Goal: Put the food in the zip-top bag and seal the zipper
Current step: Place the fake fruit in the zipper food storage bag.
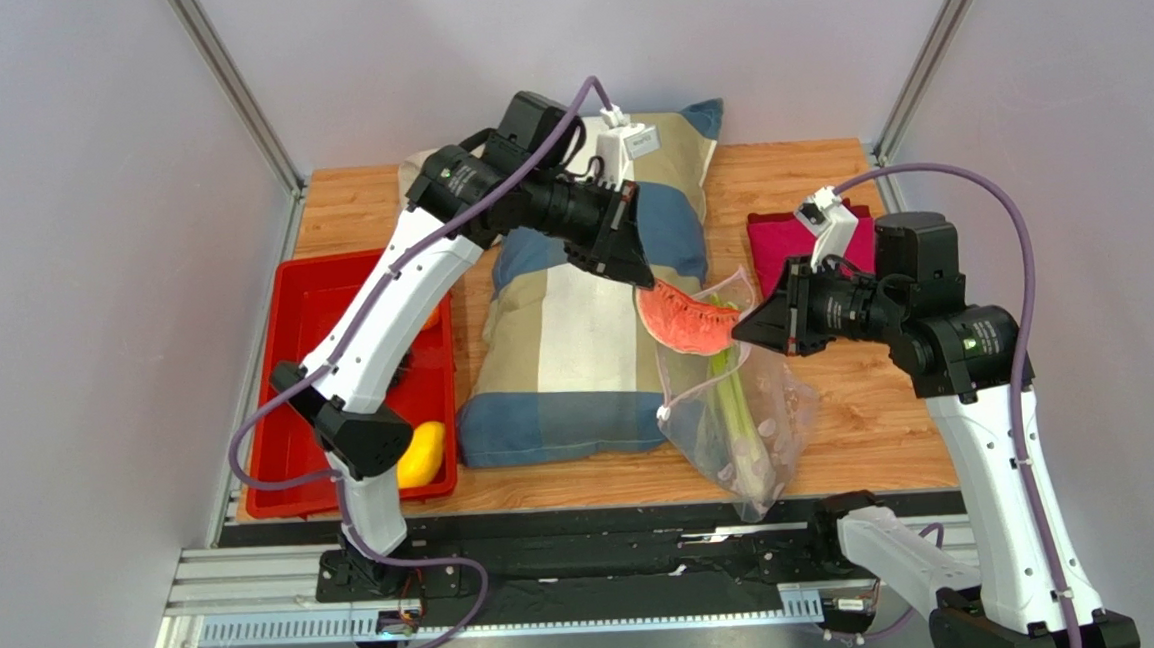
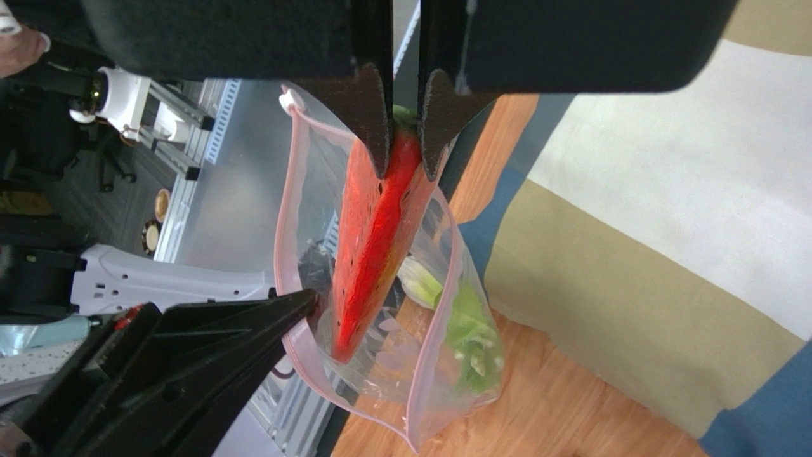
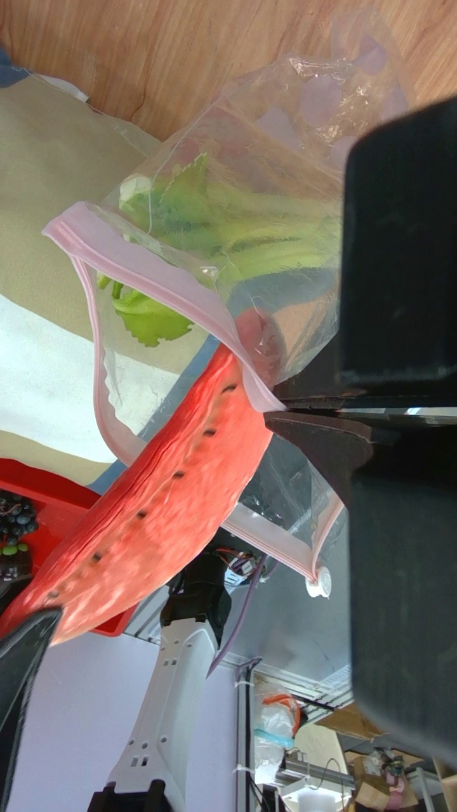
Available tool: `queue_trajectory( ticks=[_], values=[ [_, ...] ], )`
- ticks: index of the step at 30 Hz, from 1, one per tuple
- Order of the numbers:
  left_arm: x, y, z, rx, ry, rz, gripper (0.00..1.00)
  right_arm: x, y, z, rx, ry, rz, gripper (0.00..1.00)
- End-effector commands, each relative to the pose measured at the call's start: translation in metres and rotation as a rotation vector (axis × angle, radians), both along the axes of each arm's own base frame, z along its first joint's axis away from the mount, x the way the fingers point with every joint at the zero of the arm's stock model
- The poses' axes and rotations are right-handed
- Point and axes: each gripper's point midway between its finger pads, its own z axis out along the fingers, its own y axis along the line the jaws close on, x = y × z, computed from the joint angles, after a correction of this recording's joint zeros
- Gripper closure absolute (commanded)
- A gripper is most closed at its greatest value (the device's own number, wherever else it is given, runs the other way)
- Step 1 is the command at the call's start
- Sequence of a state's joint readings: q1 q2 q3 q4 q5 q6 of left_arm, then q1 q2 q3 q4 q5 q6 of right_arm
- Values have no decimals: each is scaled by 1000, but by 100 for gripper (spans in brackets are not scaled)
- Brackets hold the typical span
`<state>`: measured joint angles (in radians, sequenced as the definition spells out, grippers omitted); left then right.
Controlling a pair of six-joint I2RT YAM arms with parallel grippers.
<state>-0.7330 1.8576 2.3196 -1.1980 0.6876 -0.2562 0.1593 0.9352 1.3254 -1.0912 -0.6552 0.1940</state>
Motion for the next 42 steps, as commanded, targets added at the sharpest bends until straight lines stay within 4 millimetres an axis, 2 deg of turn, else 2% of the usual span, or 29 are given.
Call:
queue_trajectory(
  ticks=[1, 4, 7, 8, 9, 11, 12, 13, 14, 15, 17, 23, 28, 30, 32, 34, 35, 37, 39, 42],
  values=[
    [12, -13, -15, 71, 61, 134, 100, 8, 3, 18, 25, -82, -9, 100],
    [19, -21, -17, 66, 115, 192, 100, 9, 4, 22, 44, -84, -16, 100],
    [20, -33, -13, 18, 194, 236, 100, 10, 5, 23, 55, -82, -22, 100],
    [24, -39, -6, -21, 215, 266, 100, 11, 6, 24, 63, -82, -25, 100],
    [25, -42, -13, -15, 237, 287, 100, 11, 7, 24, 68, -77, -25, 100],
    [19, -54, -7, -58, 270, 295, 100, 12, 8, 25, 85, -68, -33, 100],
    [17, -57, -15, -45, 285, 304, 100, 13, 8, 25, 92, -64, -38, 100],
    [16, -62, -16, -53, 281, 302, 100, 13, 9, 26, 97, -64, -41, 100],
    [6, -69, -18, -46, 278, 289, 100, 14, 9, 28, 107, -59, -46, 100],
    [7, -71, -27, -23, 265, 307, 100, 14, 10, 29, 113, -57, -49, 100],
    [-1, -76, -31, -15, 255, 302, 100, 15, 10, 32, 124, -60, -56, 100],
    [-1, -87, -52, -8, 357, 367, 100, 16, 13, 33, 161, -41, -66, 100],
    [-3, -99, -54, -61, 405, 417, 100, 16, 16, 33, 194, -13, -75, 100],
    [-5, -100, -60, -71, 420, 422, 86, 15, 16, 34, 197, -11, -75, 100],
    [-6, -101, -57, -108, 416, 416, 64, 15, 16, 35, 198, -17, -79, 100],
    [-7, -96, -53, -110, 362, 383, 52, 15, 15, 35, 194, -12, -82, 100],
    [-10, -91, -49, -117, 342, 375, 37, 15, 14, 35, 191, -10, -91, 100],
    [-11, -81, -45, -124, 299, 360, 26, 16, 10, 35, 191, 2, -106, 100],
    [-9, -62, -41, -145, 284, 347, 23, 16, 8, 37, 192, 4, -107, 100],
    [0, -32, -40, -156, 219, 329, 14, 16, 3, 33, 187, 17, -111, 100]
  ],
)
